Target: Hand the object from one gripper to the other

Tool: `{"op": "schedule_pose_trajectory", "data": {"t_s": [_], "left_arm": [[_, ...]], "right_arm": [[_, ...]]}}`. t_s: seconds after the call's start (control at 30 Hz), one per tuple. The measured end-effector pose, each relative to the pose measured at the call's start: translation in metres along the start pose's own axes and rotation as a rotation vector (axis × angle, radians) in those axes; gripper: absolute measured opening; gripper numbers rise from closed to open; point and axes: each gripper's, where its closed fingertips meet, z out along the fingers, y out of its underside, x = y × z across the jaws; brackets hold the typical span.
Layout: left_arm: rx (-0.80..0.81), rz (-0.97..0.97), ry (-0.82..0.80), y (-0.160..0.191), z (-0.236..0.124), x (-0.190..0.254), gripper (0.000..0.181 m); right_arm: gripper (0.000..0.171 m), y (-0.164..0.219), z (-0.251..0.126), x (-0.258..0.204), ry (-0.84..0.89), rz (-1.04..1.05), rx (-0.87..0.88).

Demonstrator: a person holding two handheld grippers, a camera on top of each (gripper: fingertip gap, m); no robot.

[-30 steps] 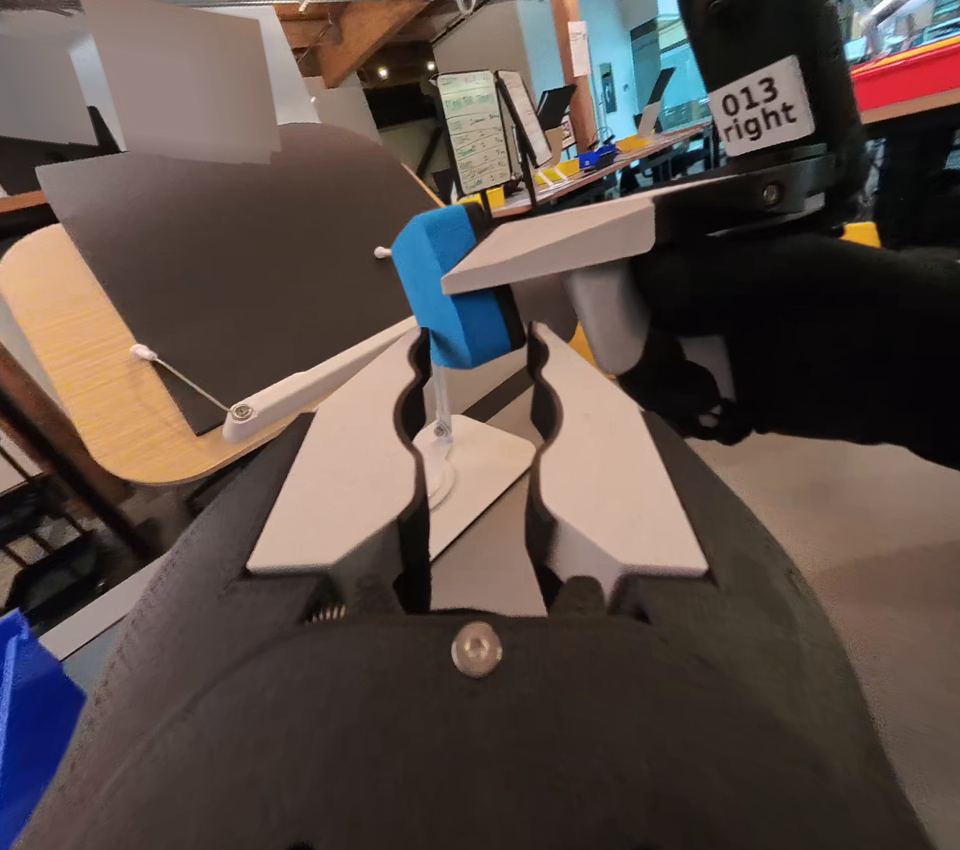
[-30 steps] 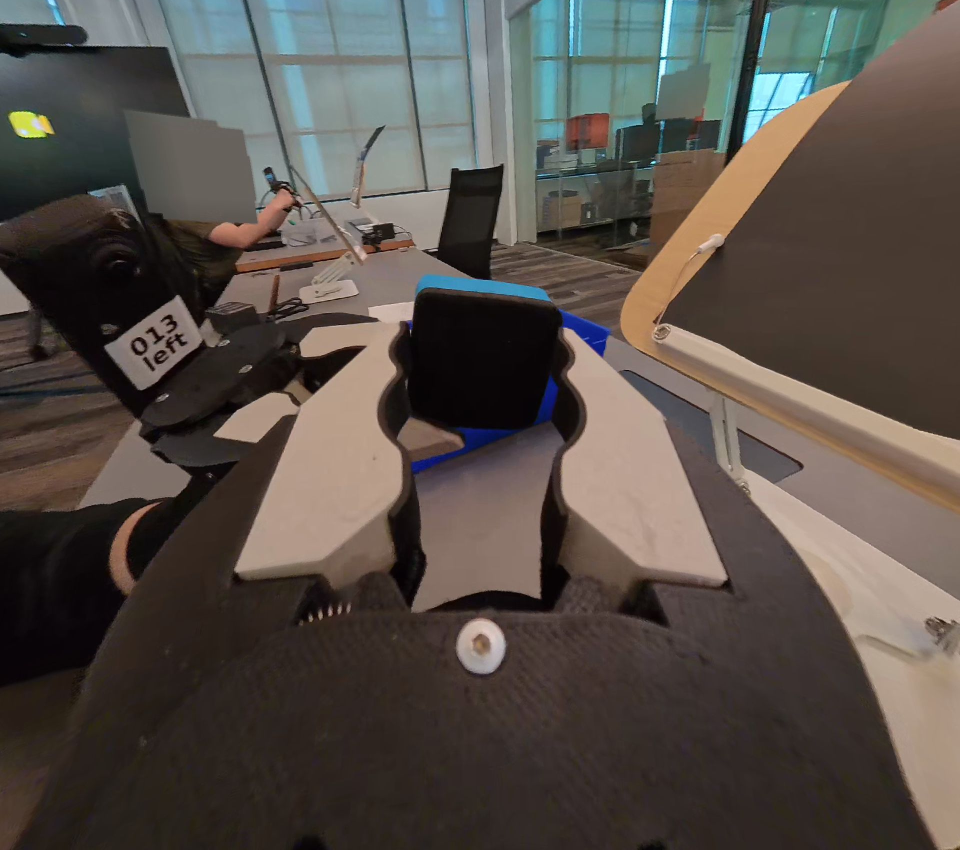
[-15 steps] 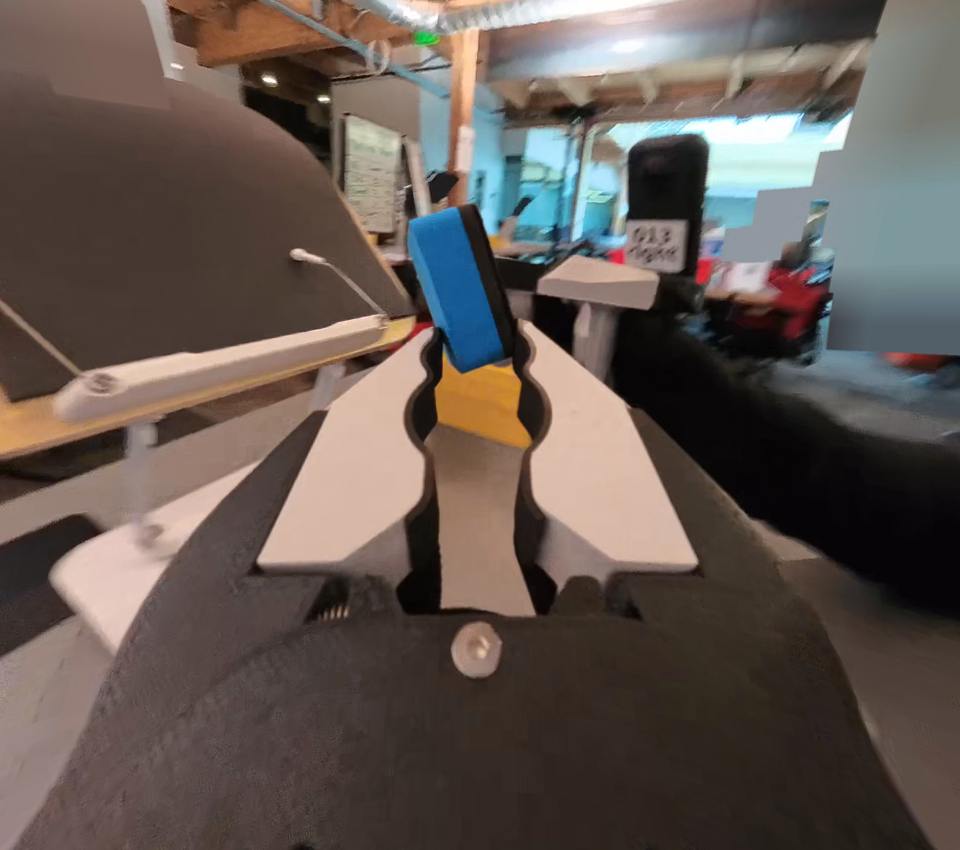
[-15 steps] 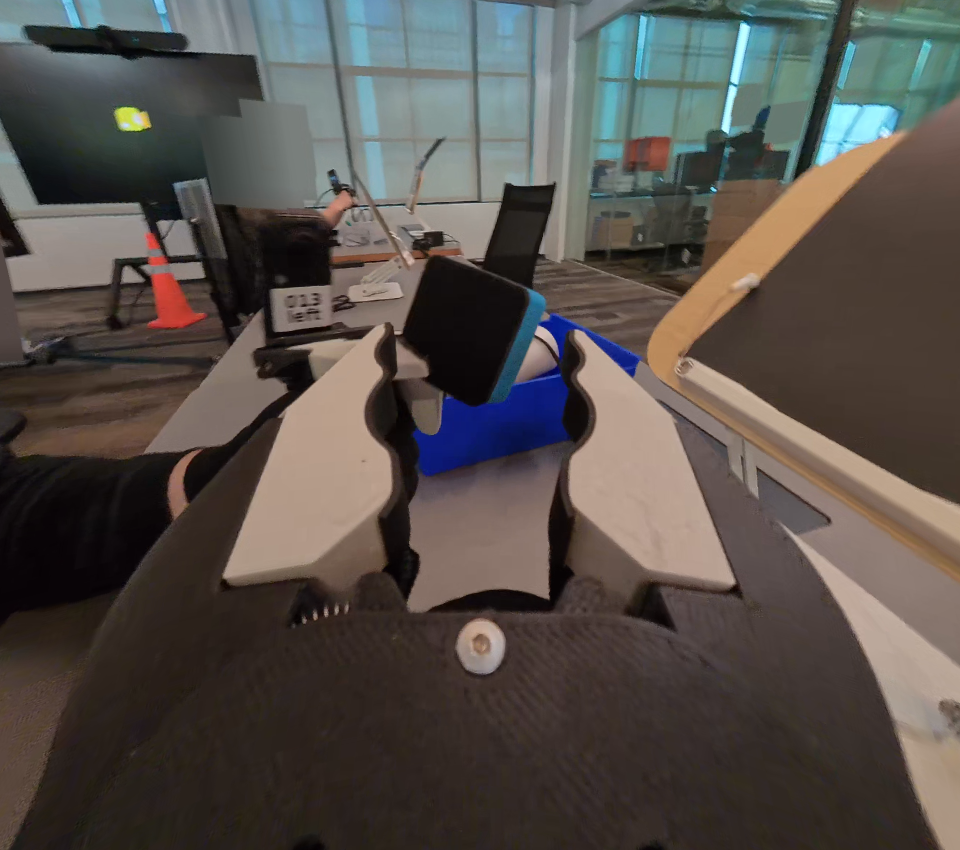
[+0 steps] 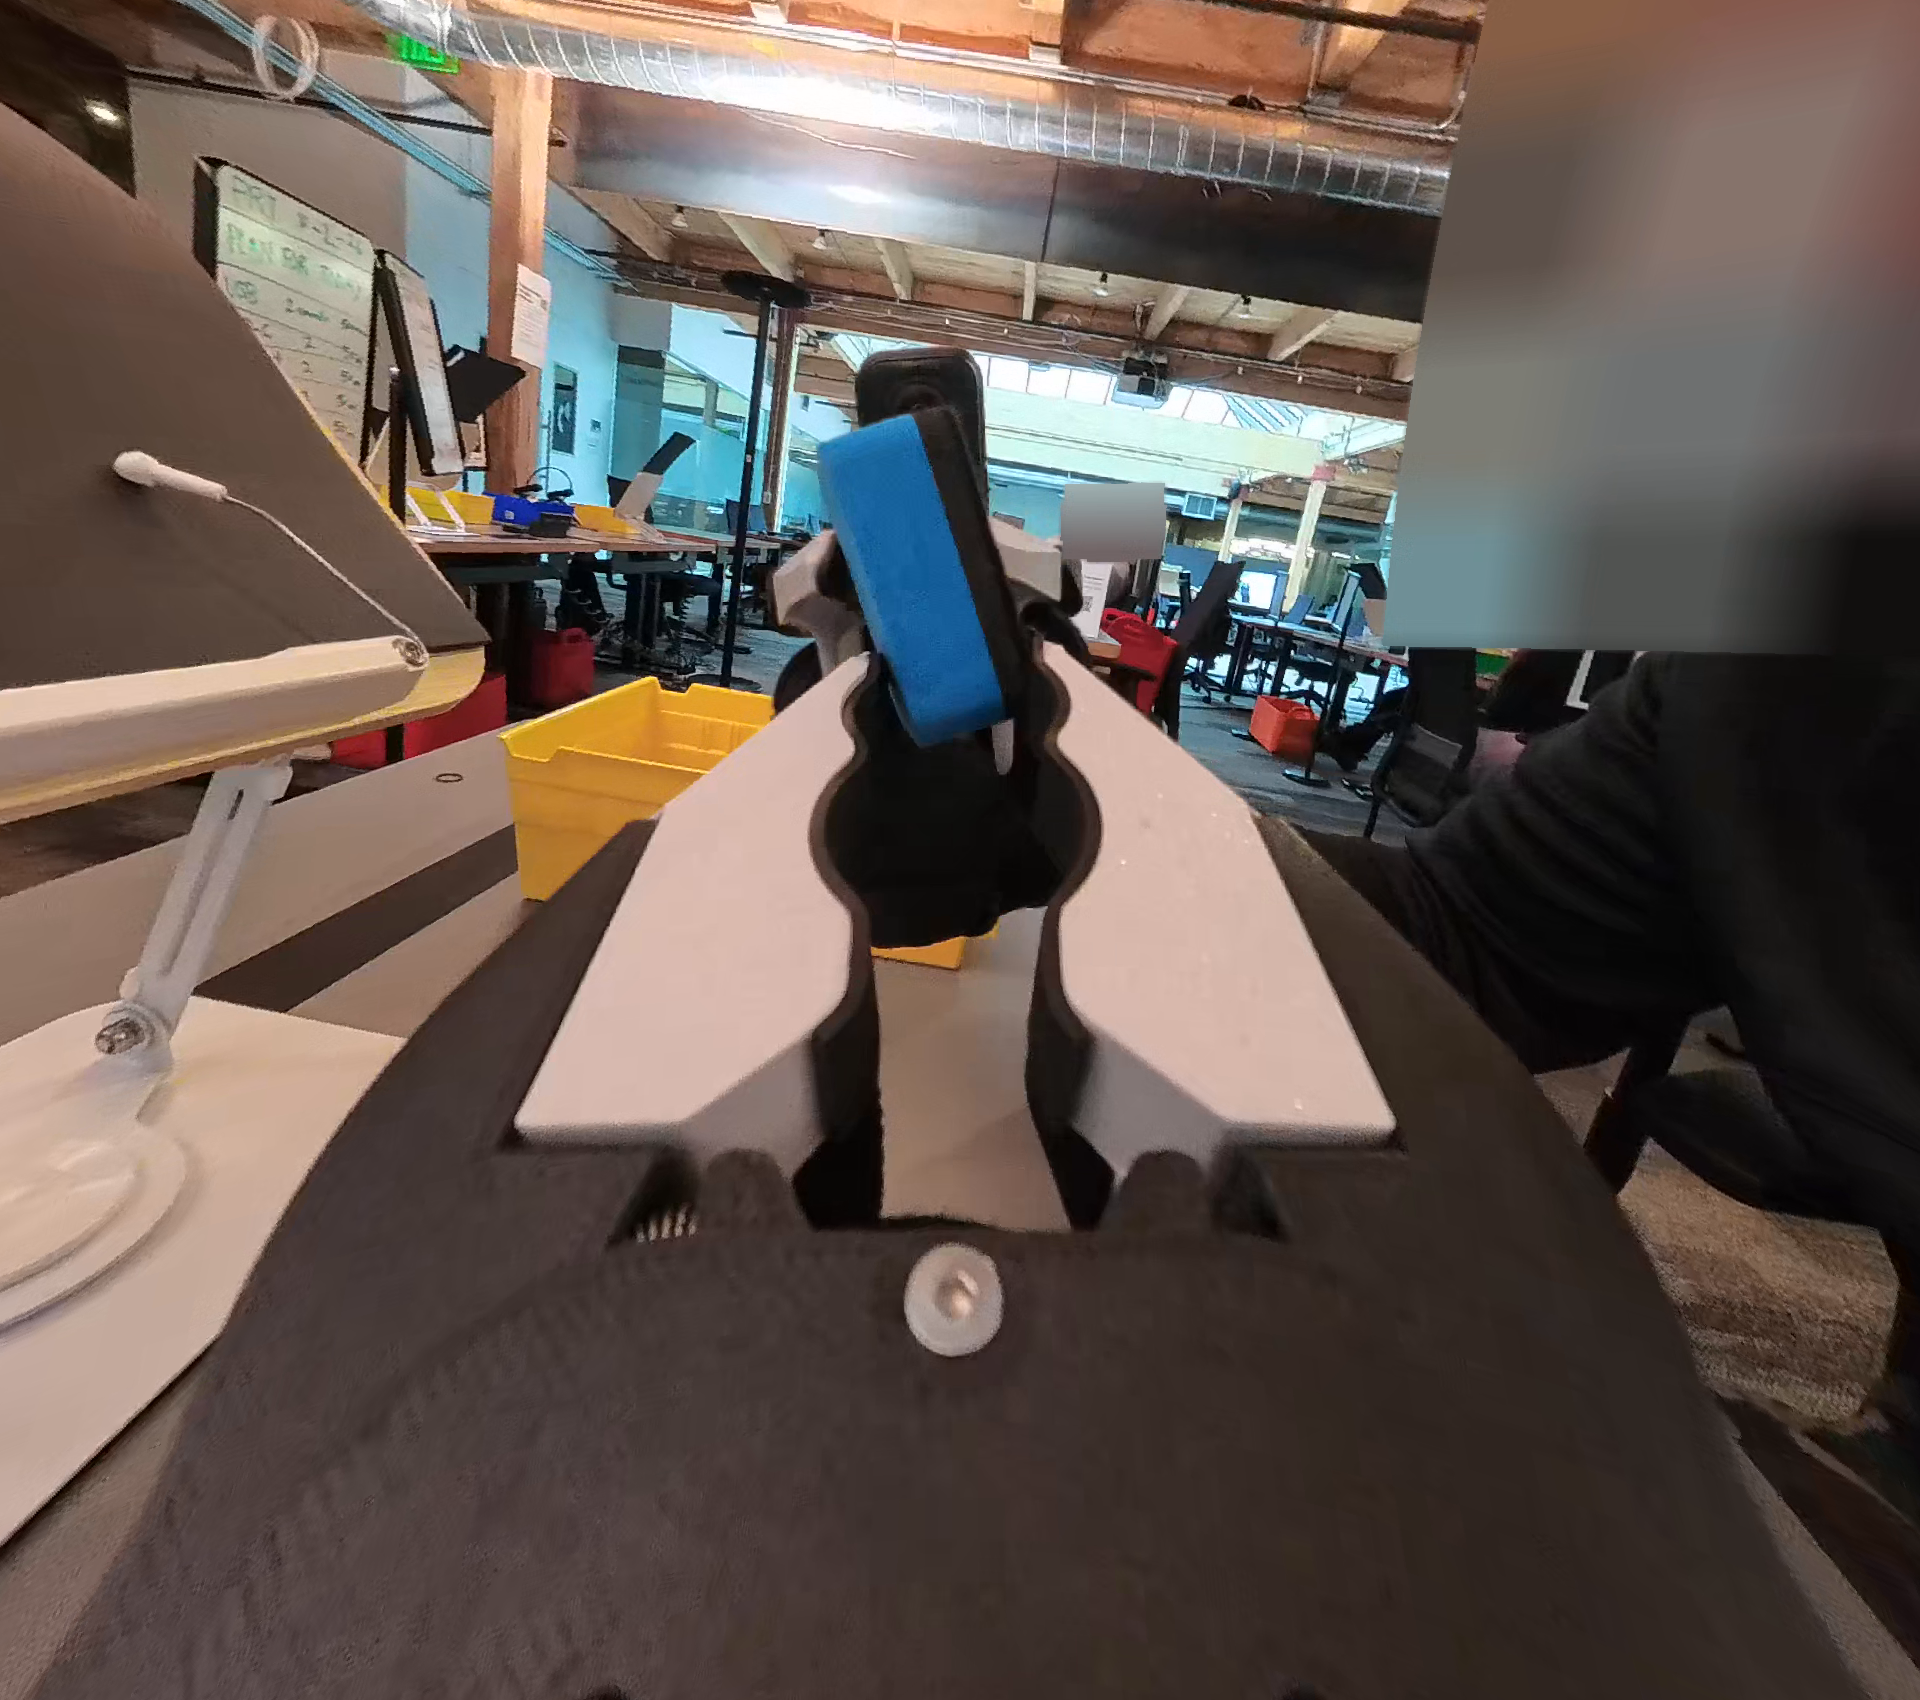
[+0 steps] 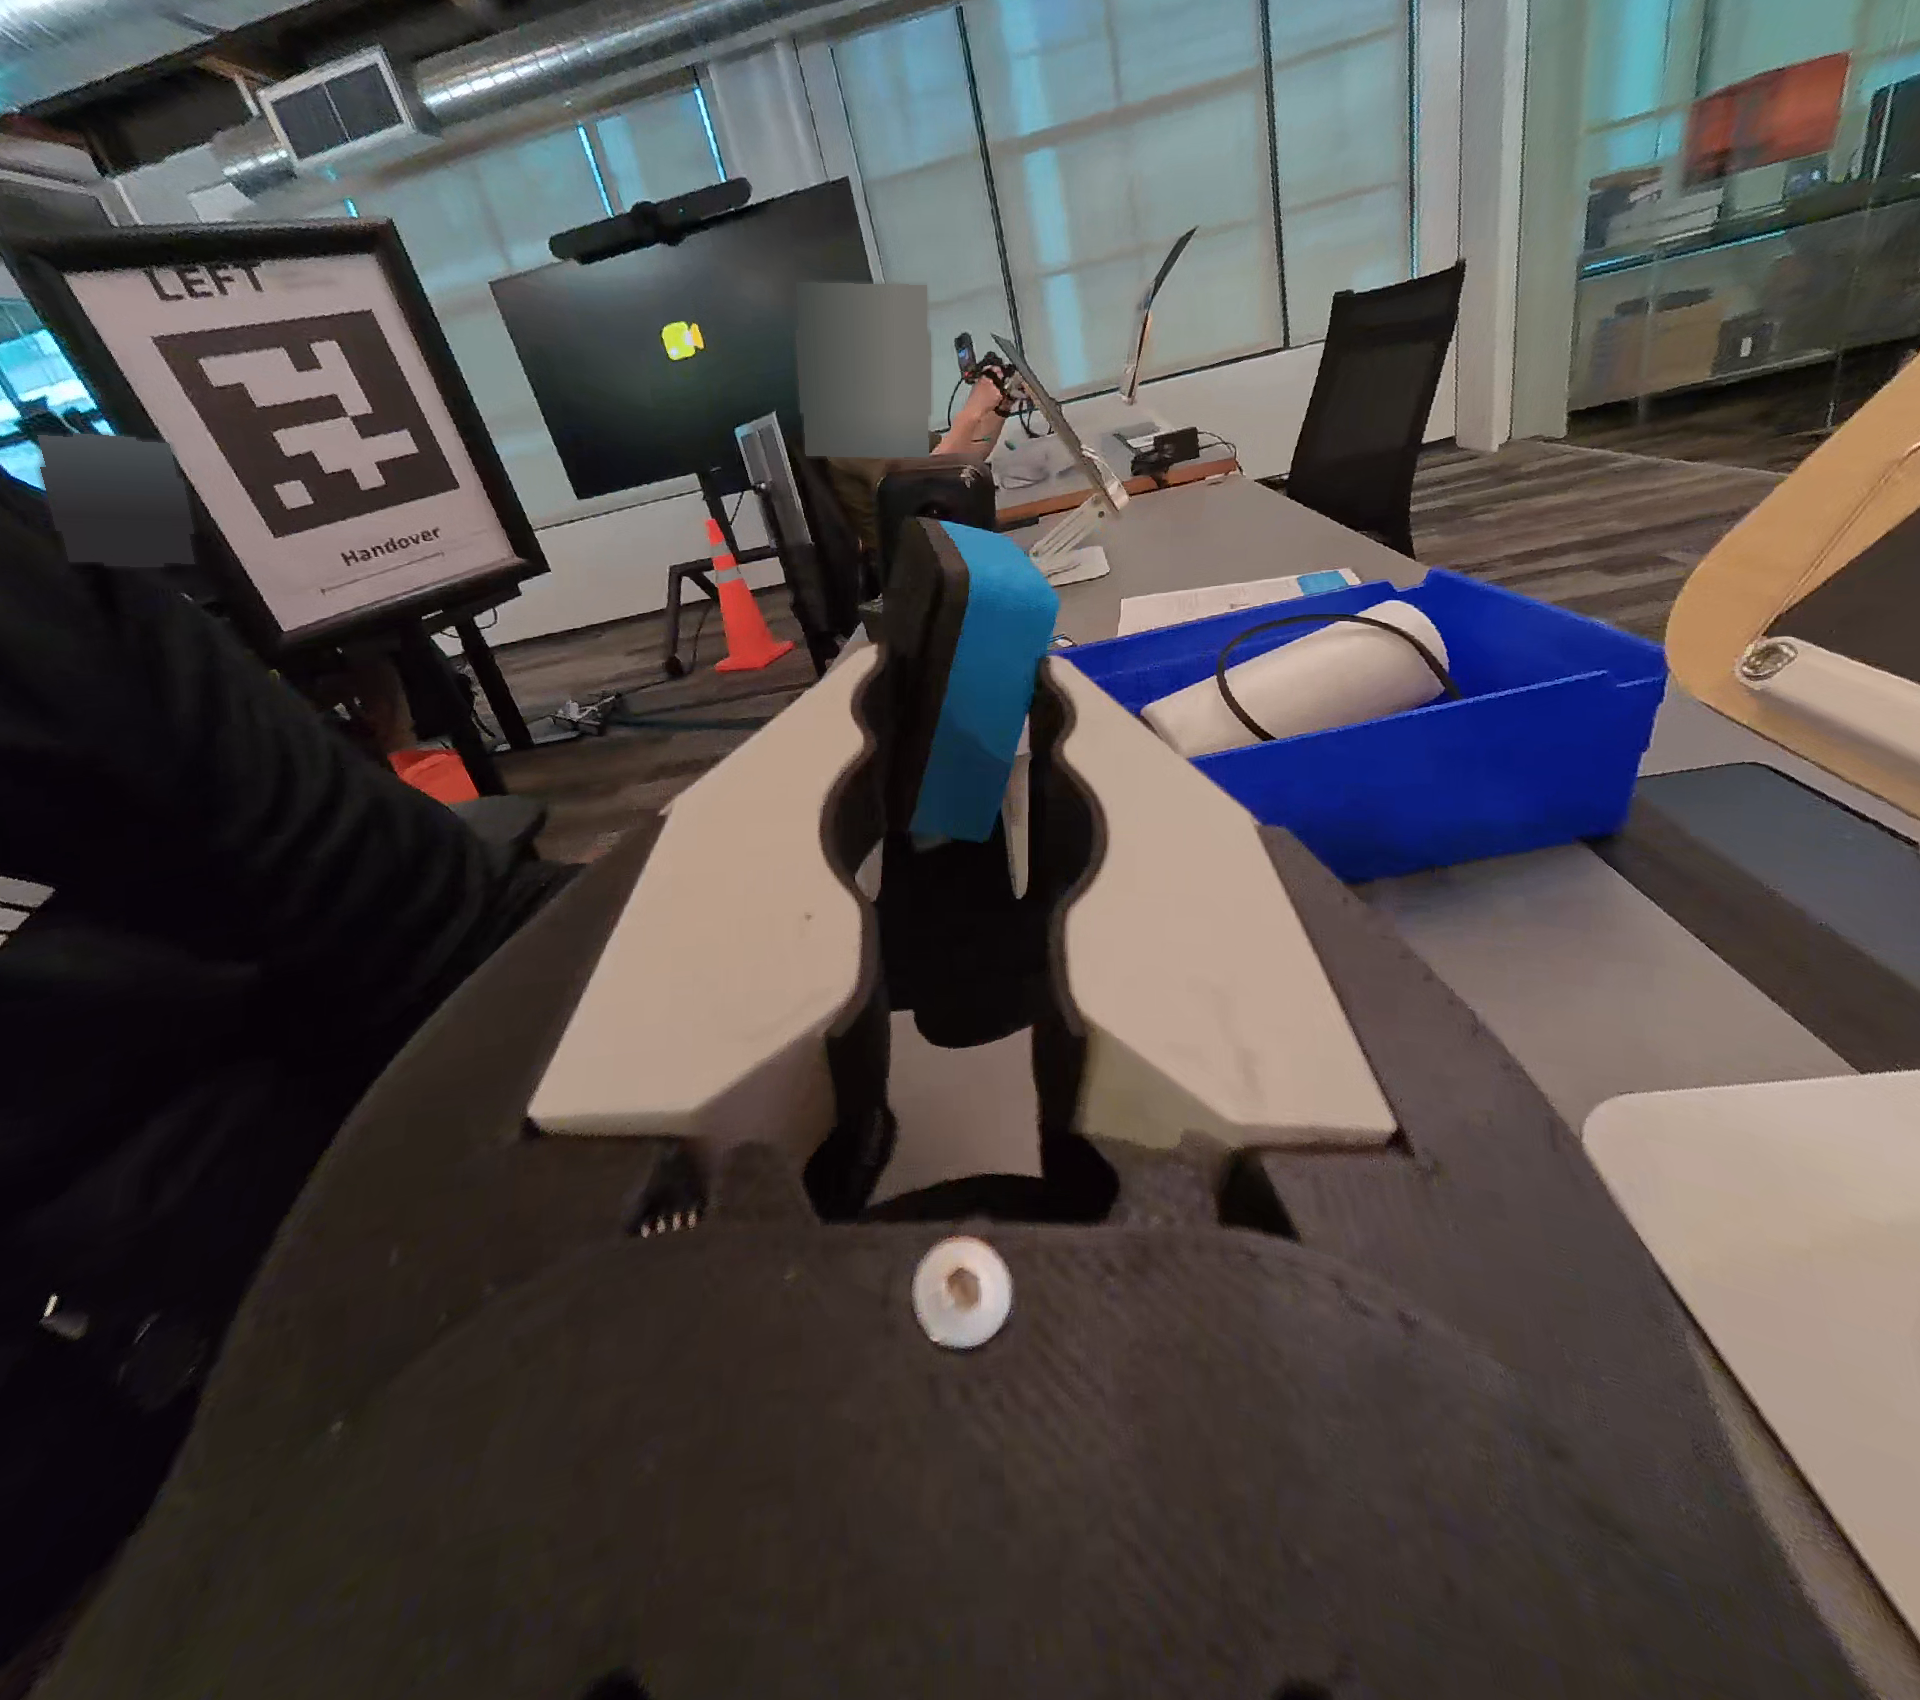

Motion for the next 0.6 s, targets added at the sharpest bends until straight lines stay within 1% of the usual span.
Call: {"op": "schedule_pose_trajectory", "data": {"t_s": [0.07, 0.17, 0.27, 0.37, 0.43, 0.47, 0.5, 0.53, 0.6], "left_arm": [[-0.006, 0.004, -0.007, 0.001, 0.000, -0.001, 0.023], [-0.033, 0.057, -0.099, 0.004, -0.001, -0.014, 0.024], [-0.112, 0.228, -0.258, 0.008, -0.006, -0.029, 0.034], [-0.251, 0.588, -0.497, 0.004, -0.015, -0.045, 0.047], [-0.358, 0.856, -0.608, 0.000, -0.016, -0.046, 0.049], [-0.416, 0.982, -0.641, 0.001, -0.013, -0.045, 0.051], [-0.472, 1.100, -0.656, 0.003, -0.010, -0.044, 0.049], [-0.525, 1.215, -0.673, 0.006, -0.006, -0.044, 0.046], [-0.604, 1.393, -0.686, 0.010, 0.000, -0.046, 0.045]], "right_arm": [[0.022, 0.001, -0.001, 0.003, 0.017, 0.004, -0.010], [0.020, 0.000, -0.004, 0.011, 0.070, 0.001, -0.013], [0.021, -0.004, -0.010, 0.022, 0.101, 0.081, 0.023], [0.021, -0.005, -0.016, 0.034, 0.124, 0.196, 0.056], [0.021, -0.004, -0.020, 0.043, 0.148, 0.258, 0.074], [0.022, -0.004, -0.021, 0.046, 0.149, 0.291, 0.083], [0.018, -0.003, -0.022, 0.048, 0.152, 0.320, 0.094], [0.022, -0.002, -0.023, 0.050, 0.154, 0.349, 0.099], [0.022, 0.002, -0.022, 0.054, 0.153, 0.407, 0.102]]}}
